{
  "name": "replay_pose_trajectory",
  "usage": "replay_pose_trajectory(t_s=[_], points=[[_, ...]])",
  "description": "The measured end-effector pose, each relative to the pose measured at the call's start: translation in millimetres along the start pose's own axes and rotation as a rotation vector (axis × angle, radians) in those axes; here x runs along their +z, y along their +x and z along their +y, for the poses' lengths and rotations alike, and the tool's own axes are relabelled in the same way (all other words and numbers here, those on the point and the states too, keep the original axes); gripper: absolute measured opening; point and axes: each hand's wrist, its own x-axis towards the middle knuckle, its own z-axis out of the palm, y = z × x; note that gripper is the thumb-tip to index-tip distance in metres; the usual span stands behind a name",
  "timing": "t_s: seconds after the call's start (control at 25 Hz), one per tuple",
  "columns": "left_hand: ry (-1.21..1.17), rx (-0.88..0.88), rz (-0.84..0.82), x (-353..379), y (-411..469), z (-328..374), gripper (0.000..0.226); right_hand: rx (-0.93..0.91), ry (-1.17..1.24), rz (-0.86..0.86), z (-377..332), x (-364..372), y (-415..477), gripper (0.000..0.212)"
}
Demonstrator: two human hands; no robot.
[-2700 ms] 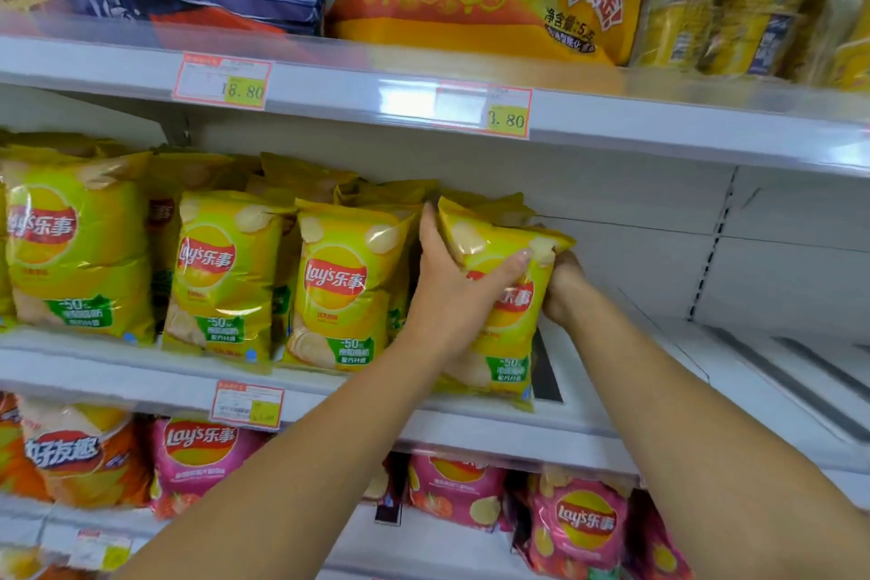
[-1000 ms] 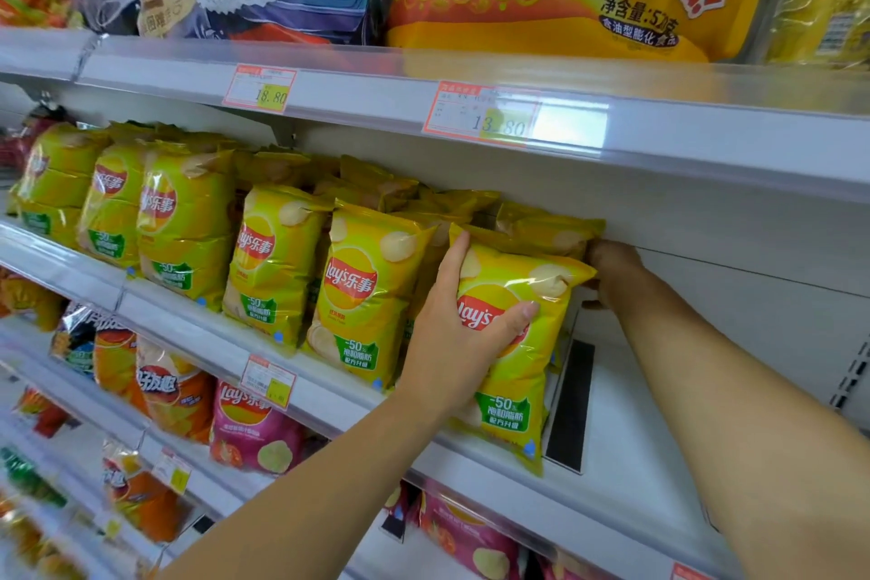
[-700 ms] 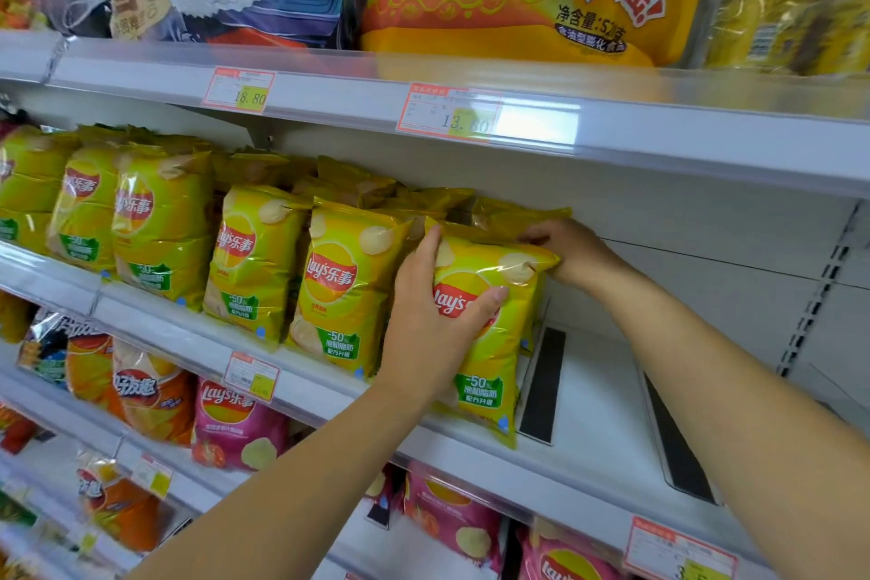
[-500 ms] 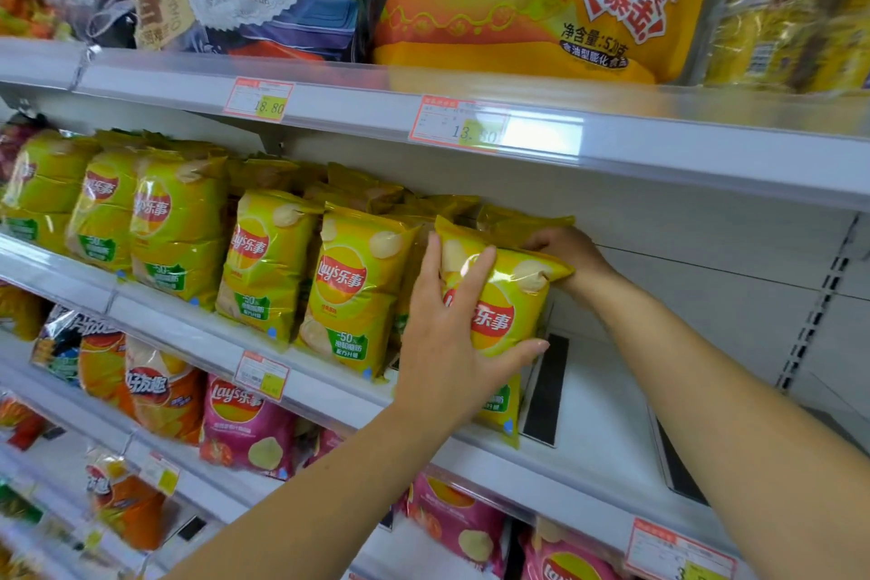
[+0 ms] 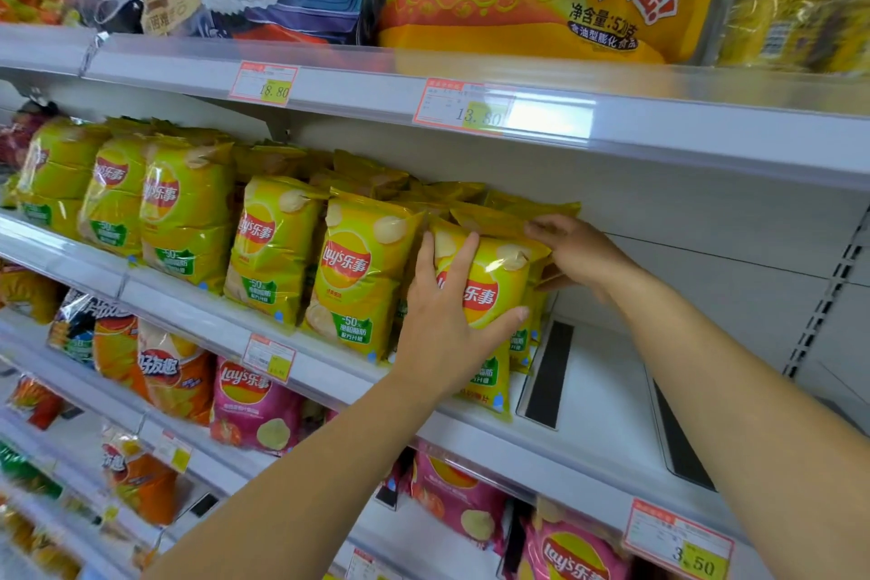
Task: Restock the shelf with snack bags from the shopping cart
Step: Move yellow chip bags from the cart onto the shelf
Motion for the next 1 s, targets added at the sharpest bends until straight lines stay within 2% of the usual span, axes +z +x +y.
replay_pose_trajectory(t_s=[0.12,0.24,0.28,0.36,0.44,0.52,0.6,0.8,1.0], points=[[-0.048,0.016,0.023,-9,1,-2,0.069,-0.005,0.047,0.050,-3,-2,-9,0.039],[-0.087,0.053,0.033,-24,1,-1,0.055,-0.095,-0.170,0.290,-9,-9,-22,0.044],[-0.097,0.078,0.041,-31,-1,0,0.053,-0.180,-0.224,0.399,-10,-7,-32,0.042],[-0.095,0.150,0.068,-47,-12,-4,0.050,-0.490,-0.294,0.588,-13,10,-61,0.036],[-0.072,0.225,0.079,-68,-29,-20,0.048,-0.765,-0.315,0.644,-15,42,-89,0.027],[-0.033,0.250,0.073,-93,-51,-47,0.045,-0.893,-0.306,0.589,-15,88,-113,0.025],[0.016,0.207,0.081,-127,-78,-87,0.042,-0.939,-0.278,0.475,-23,146,-131,0.025],[0.156,-0.046,0.058,-236,-167,-220,0.042,-0.810,-0.154,0.155,-42,320,-166,0.025],[0.299,-0.402,0.032,-374,-287,-344,0.045,-0.670,-0.097,-0.146,-55,517,-211,0.027]])
